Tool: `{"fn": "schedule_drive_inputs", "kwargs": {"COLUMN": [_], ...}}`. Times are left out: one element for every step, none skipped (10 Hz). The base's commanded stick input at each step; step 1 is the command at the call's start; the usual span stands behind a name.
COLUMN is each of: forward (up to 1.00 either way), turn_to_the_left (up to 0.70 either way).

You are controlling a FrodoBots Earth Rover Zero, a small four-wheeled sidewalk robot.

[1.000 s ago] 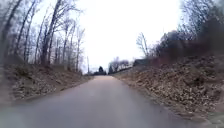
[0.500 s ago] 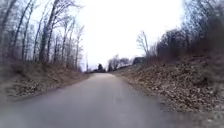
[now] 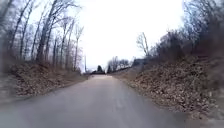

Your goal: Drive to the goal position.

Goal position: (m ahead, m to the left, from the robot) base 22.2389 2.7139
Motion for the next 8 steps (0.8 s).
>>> {"fn": "schedule_drive_inputs", "kwargs": {"forward": [1.0, 1.0, 1.0, 1.0, 1.0, 0.97, 0.85, 0.85], "turn_to_the_left": [0.02, 0.02, 0.02, 0.02, 0.02, 0.02, 0.02, 0.02]}}
